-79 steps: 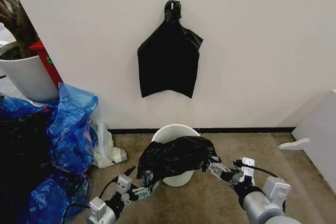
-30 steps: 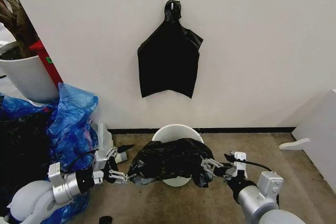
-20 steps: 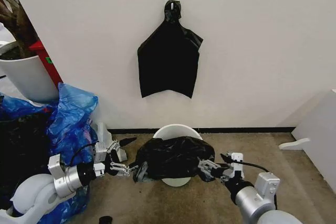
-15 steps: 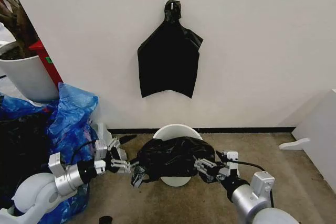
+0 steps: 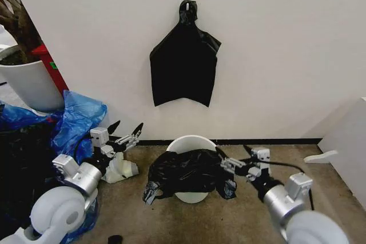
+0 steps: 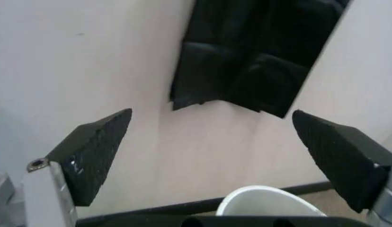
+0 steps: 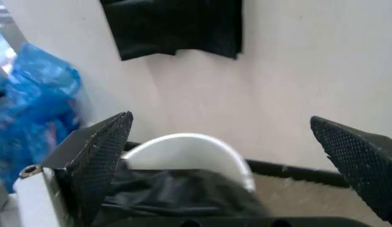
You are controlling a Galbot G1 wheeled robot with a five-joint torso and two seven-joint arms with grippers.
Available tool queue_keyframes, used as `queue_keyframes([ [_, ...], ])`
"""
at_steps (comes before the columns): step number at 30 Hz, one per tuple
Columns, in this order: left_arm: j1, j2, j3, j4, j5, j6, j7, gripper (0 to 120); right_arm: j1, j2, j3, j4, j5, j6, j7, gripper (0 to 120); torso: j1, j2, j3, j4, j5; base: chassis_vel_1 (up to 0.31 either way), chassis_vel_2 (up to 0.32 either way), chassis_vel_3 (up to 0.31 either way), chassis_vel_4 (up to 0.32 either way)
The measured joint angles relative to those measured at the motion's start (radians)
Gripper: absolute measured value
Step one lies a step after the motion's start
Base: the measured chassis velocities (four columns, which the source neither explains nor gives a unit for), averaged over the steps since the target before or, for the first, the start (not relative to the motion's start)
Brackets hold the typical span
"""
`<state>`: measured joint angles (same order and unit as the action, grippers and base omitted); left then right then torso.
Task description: Place the garbage bag over the trash bin.
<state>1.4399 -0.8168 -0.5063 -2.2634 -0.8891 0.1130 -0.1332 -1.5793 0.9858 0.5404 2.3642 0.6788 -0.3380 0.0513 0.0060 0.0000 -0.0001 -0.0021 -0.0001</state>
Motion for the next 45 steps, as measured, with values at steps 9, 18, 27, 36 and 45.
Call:
queue_keyframes([
  [9, 0.126, -0.037, -0.092, -0.032, 0.098, -0.003, 0.033, 100, 0.367, -0.158, -0.082, -0.232, 0.165, -0.176, -0.044, 100, 0.0, 0.0, 0.0, 0.0026, 0.0005, 0.0, 0.0, 0.0, 0.0],
  [18, 0.166, -0.119, -0.154, -0.04, 0.176, 0.047, -0.089, 100, 0.72, -0.209, -0.286, -0.388, 0.317, -0.39, -0.082, 100, 0.0, 0.0, 0.0, 0.0013, 0.0004, 0.0, 0.0, 0.0, 0.0],
  [27, 0.176, -0.181, -0.145, -0.076, 0.19, 0.085, -0.145, 100, 1.026, -0.222, -0.639, -0.505, 0.509, -0.402, 0.084, 100, 0.0, 0.0, 0.0, 0.0016, 0.0004, 0.0, 0.0, 0.0, 0.0],
  [36, 0.19, -0.257, -0.141, -0.117, 0.233, 0.114, -0.206, 100, 1.277, -0.223, -0.923, -0.63, 0.757, -0.402, 0.197, 100, 0.0, 0.0, 0.0, 0.0016, -0.0001, 0.0, 0.0, 0.0, 0.0],
  [45, 0.197, -0.273, -0.181, -0.132, 0.233, 0.106, -0.199, 100, 1.419, -0.115, -1.128, -0.766, 1.053, -0.4, 0.439, 100, 0.0, 0.0, 0.0, 0.0015, -0.0001, 0.0, 0.0, 0.0, 0.0],
])
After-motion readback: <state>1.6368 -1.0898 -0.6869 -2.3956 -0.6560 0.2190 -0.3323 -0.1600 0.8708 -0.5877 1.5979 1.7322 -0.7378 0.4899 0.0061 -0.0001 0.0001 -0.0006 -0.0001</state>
